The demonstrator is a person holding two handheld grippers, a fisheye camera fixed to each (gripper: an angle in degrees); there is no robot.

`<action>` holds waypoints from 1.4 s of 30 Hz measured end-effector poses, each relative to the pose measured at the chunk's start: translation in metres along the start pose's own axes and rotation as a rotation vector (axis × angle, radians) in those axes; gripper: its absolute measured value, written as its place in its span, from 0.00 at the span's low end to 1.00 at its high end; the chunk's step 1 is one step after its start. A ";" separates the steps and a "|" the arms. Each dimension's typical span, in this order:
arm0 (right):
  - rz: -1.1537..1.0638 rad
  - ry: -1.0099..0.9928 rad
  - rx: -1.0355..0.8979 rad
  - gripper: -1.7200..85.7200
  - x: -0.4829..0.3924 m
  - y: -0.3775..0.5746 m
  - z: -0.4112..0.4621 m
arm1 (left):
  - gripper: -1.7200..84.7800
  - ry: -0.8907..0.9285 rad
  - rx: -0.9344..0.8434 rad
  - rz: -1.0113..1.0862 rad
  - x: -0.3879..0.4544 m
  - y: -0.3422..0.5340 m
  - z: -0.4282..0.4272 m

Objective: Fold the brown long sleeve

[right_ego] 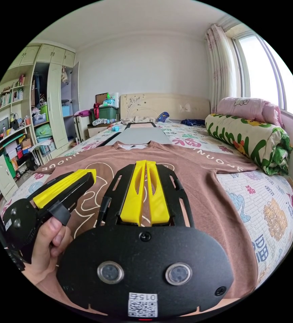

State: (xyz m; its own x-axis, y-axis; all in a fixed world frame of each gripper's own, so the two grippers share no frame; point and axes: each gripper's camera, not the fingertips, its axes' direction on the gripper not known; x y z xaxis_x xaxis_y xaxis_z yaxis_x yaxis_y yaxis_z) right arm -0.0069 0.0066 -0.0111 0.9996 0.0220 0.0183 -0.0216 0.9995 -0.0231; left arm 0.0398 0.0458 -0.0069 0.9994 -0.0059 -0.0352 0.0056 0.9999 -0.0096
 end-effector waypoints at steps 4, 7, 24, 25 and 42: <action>0.009 -0.003 -0.007 0.01 -0.008 -0.003 -0.006 | 0.01 0.004 -0.005 -0.006 0.012 0.009 0.005; 0.015 -0.005 -0.011 0.01 -0.015 -0.005 -0.011 | 0.01 0.004 -0.005 -0.007 0.024 0.018 0.009; -0.030 -0.045 -0.046 0.01 -0.077 -0.031 -0.053 | 0.02 0.052 0.031 0.045 0.103 0.086 0.036; -0.041 -0.050 -0.059 0.01 -0.079 -0.033 -0.053 | 0.02 0.060 0.033 0.054 0.106 0.089 0.037; -0.350 0.055 0.047 0.01 -0.075 -0.051 -0.242 | 0.06 0.089 0.062 0.222 0.110 0.119 -0.016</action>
State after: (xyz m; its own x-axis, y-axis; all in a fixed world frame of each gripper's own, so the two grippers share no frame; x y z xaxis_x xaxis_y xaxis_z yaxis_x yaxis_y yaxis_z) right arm -0.0765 -0.0518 -0.2534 0.9461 -0.3218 -0.0366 0.3226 0.9463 0.0207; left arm 0.1496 0.1636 -0.0282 0.9693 0.2156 -0.1178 -0.2085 0.9755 0.0698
